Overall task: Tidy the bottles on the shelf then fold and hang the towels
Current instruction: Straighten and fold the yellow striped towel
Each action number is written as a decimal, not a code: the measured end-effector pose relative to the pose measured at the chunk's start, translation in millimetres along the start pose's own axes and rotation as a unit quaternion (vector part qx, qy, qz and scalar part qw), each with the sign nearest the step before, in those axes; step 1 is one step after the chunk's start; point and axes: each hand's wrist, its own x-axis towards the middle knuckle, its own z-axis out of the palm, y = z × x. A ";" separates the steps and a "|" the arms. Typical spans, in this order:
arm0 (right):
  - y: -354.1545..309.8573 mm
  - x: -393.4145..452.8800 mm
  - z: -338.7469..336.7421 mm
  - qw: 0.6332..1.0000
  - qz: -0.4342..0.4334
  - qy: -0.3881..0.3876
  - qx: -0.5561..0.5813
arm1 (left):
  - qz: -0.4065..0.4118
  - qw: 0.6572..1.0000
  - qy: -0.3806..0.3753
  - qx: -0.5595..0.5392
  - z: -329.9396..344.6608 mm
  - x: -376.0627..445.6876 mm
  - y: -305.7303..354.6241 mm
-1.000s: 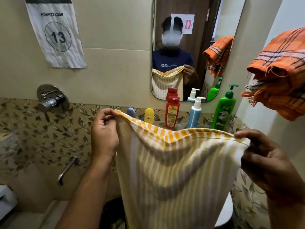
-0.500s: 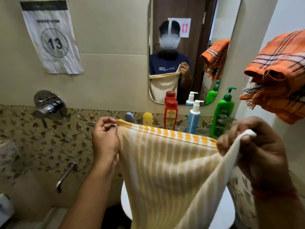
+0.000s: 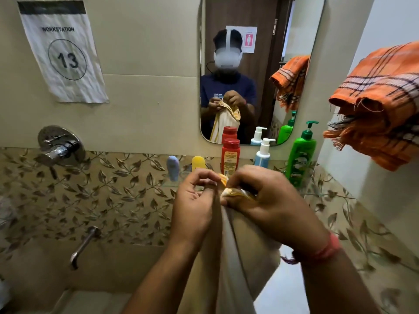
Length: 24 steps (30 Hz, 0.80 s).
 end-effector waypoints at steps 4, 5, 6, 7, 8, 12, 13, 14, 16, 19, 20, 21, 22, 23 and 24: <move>-0.4 5.7 12.3 0.997 0.047 0.056 -0.025 | -0.054 0.993 -0.045 -0.094 3.5 -3.3 1.1; 0.0 5.4 13.6 0.996 0.056 0.062 -0.026 | -0.074 0.989 -0.046 -0.118 2.7 -3.0 1.6; 0.6 5.1 14.6 0.995 0.062 0.068 -0.028 | -0.091 0.984 -0.046 -0.144 1.6 -2.7 2.0; 0.9 4.4 15.6 0.995 0.064 0.075 -0.031 | -0.104 0.978 -0.045 -0.173 0.9 -2.7 2.9; 0.7 3.8 16.7 0.994 0.065 0.081 -0.038 | -0.116 0.972 -0.040 -0.202 0.6 -3.0 3.4; -4.0 0.2 22.5 0.991 0.063 0.084 -0.087 | -0.145 0.953 -0.020 -0.264 2.9 -6.1 3.3; -5.3 -1.0 24.1 0.990 0.062 0.085 -0.098 | -0.149 0.950 -0.021 -0.274 3.7 -6.7 3.7; -6.2 -2.0 25.7 0.988 0.064 0.090 -0.105 | -0.151 0.947 -0.021 -0.283 4.1 -6.7 3.1; -8.2 -3.7 28.3 0.986 0.070 0.103 -0.115 | -0.154 0.941 -0.023 -0.300 3.6 -6.9 3.7; -11.5 -5.0 32.8 0.982 0.078 0.113 -0.130 | -0.165 0.931 -0.039 -0.323 4.5 -11.0 4.7; -12.3 -5.2 34.5 0.980 0.083 0.117 -0.138 | -0.164 0.932 -0.044 -0.320 5.0 -13.1 3.7; -12.8 -5.2 36.2 0.978 0.088 0.122 -0.146 | -0.158 0.936 -0.047 -0.311 5.4 -14.8 2.5; -13.0 -5.4 37.9 0.976 0.094 0.126 -0.151 | -0.149 0.942 -0.048 -0.296 5.8 -16.0 0.5; -13.2 -5.6 39.7 0.975 0.098 0.128 -0.155 | -0.143 0.948 -0.043 -0.281 6.2 -16.6 -1.2; -13.8 -5.9 42.0 0.974 0.099 0.129 -0.158 | -0.139 0.953 -0.033 -0.268 6.3 -16.1 -3.9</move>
